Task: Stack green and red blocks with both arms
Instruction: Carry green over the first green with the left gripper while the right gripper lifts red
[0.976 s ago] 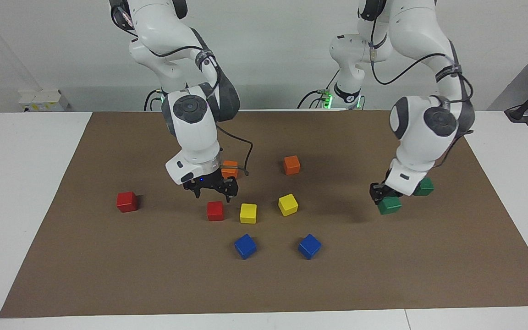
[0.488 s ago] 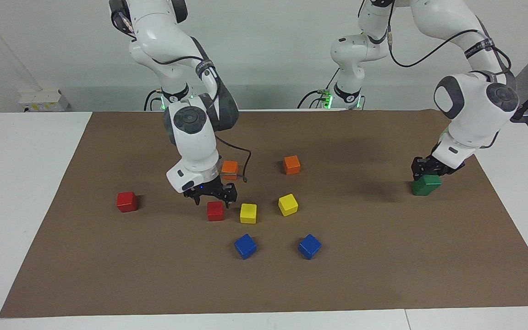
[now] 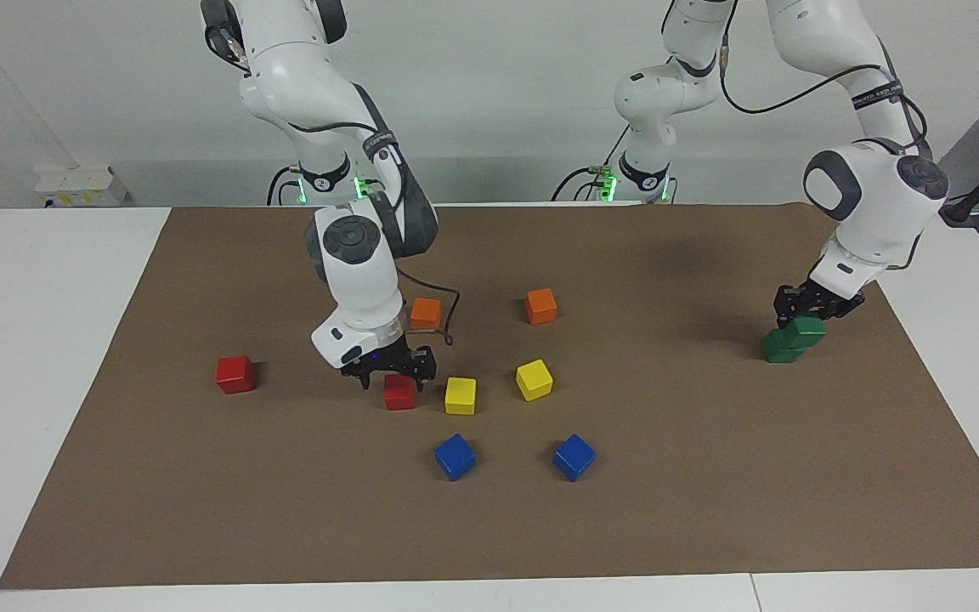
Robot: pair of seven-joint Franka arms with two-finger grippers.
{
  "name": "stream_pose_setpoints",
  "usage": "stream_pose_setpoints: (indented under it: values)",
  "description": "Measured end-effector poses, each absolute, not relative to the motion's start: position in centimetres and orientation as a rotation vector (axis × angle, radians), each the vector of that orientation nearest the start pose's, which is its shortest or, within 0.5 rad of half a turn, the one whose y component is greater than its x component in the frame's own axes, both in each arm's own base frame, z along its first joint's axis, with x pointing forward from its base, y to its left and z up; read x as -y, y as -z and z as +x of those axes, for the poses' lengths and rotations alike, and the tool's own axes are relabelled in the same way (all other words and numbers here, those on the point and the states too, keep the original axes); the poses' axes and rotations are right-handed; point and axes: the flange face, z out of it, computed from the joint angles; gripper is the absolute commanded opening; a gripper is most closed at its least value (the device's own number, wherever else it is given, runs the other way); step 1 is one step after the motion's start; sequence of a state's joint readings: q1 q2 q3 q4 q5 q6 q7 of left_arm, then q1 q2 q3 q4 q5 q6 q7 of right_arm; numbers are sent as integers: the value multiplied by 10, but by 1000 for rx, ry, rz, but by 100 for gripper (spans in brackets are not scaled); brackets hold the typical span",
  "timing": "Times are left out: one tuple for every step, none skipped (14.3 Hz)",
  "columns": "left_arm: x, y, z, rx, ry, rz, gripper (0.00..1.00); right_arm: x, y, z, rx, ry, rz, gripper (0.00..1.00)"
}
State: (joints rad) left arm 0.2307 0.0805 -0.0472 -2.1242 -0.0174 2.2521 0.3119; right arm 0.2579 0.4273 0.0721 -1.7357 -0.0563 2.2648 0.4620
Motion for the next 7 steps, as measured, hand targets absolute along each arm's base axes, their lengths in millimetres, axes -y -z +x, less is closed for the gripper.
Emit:
stream_pose_setpoints:
  values:
    - [-102,-376,548,-186,85,-3139,0,-210,-339,633,-161,162,-3106,100]
    - [-102,-375,547,-185,94,-3141,0,-210,-334,632,-151,170,-3104,100]
    - [-101,-373,547,-181,111,-3144,0,-210,-331,630,-142,176,-3103,100]
    - [-101,-371,546,-181,129,-3146,0,-210,-328,629,-139,176,-3102,99]
    - [-101,-367,545,-184,146,-3144,0,-210,-326,628,-136,177,-3102,97]
    - [-101,-364,543,-184,157,-3143,0,-211,-324,627,-133,180,-3100,90]
    - [-101,-362,542,-183,162,-3143,0,-212,-323,626,-130,185,-3098,84]
